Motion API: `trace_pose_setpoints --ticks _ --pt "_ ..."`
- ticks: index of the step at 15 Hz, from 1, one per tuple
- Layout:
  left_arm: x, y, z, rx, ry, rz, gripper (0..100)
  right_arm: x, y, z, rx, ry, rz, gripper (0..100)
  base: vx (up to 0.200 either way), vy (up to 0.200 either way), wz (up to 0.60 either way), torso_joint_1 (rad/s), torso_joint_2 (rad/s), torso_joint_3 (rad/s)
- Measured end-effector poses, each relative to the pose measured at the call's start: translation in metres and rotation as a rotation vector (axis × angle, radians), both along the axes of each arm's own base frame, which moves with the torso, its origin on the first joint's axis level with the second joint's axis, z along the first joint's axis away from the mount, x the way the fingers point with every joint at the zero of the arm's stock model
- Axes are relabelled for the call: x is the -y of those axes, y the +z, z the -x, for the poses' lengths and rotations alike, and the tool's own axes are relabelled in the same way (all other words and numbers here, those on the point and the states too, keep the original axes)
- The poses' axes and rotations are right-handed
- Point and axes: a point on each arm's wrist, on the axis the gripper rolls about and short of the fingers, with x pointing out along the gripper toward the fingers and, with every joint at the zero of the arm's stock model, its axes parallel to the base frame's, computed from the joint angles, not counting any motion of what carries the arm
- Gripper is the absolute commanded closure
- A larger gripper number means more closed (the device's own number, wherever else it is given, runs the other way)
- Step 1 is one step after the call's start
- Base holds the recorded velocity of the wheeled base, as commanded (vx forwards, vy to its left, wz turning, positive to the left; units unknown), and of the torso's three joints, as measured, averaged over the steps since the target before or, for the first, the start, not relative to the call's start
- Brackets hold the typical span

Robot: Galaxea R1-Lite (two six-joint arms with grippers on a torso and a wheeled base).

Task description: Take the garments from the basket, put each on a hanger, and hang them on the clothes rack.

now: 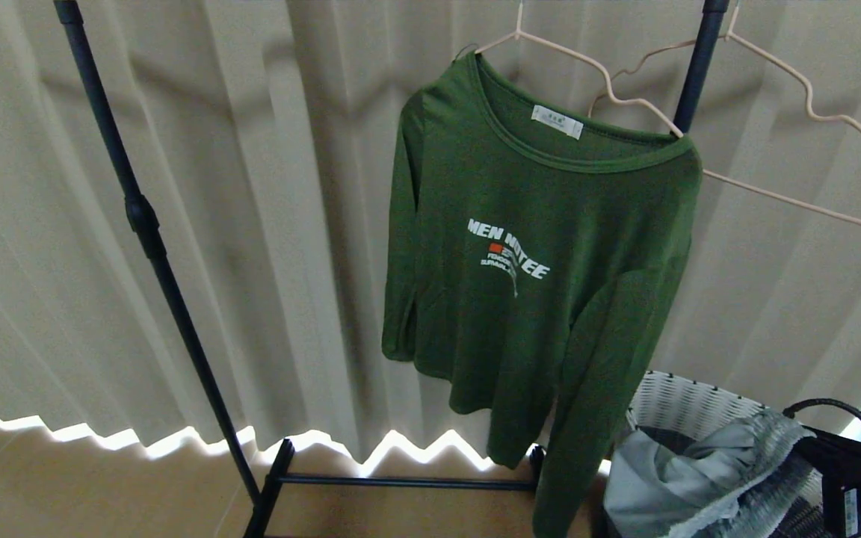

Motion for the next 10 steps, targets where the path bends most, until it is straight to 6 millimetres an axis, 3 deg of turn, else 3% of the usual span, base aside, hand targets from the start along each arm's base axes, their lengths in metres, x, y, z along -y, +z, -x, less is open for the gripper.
trace_pose_setpoints --ticks 10 --pt "0.000 0.000 0.000 0.004 -0.018 -0.050 0 -0.018 0.012 0.000 0.055 0.166 -0.030 100 0.000 0.000 0.00 0.000 0.00 0.000"
